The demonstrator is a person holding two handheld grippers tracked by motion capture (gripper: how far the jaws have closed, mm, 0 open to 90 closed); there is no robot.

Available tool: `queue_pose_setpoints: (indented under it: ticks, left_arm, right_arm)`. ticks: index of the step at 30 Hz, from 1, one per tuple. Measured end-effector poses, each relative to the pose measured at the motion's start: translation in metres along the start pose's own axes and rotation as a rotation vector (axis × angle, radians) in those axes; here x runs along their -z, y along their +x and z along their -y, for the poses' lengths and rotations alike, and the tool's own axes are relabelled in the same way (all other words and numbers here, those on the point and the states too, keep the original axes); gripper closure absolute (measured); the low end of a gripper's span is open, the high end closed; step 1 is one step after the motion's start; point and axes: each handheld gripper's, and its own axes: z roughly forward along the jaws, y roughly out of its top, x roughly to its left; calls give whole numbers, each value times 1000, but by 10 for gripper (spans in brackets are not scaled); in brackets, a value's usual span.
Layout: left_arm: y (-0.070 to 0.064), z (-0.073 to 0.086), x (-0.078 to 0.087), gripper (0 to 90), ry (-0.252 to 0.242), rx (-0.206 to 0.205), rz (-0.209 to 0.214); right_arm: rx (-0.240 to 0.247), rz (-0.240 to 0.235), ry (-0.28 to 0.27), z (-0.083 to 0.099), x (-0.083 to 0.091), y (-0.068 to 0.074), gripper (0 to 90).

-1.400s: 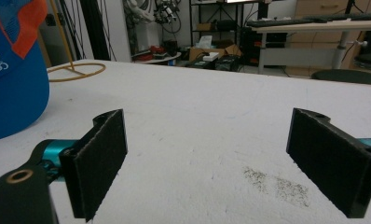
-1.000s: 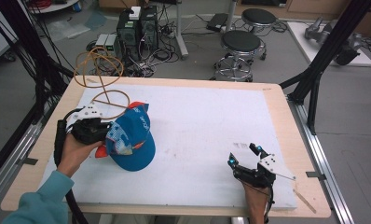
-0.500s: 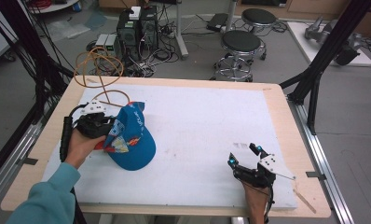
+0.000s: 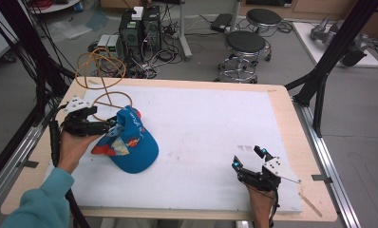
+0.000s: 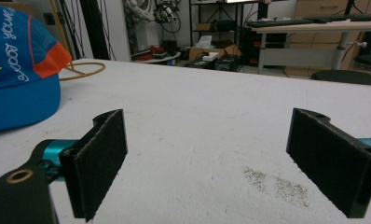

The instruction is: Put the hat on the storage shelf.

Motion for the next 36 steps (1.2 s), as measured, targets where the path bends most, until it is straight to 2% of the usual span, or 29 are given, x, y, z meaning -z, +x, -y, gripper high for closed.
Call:
queue_pose_setpoints:
  ticks: [3,8,12,17,21,22,28,32,36]
  left_arm:
    - [1,-1,5,83,-32,8,8]
    - [-9,3,6,83,13,-32,38]
    - [-16,11,4,83,59,-22,71]
    - [-28,24,5,83,100,-17,54]
    - [-33,34,1,83,142,-20,53]
    - [-34,36,0,84,150,-16,63]
    - [-41,44,-4,87,180,-34,56]
    - [-42,48,-7,87,193,-19,48]
    - [-44,51,-11,92,219,-6,59]
  right_arm:
    - [2,0,2,0,0,0,112]
    - [1,-1,2,0,0,0,112]
    - [2,0,1,0,0,0,112]
    - [-5,2,2,0,0,0,112]
    - [-5,2,1,0,0,0,112]
    - [-3,3,-1,0,0,0,112]
    - [-5,3,-1,0,0,0,112]
    - [-10,0,-1,0,0,0,112]
    - [-7,1,-3,0,0,-1,112]
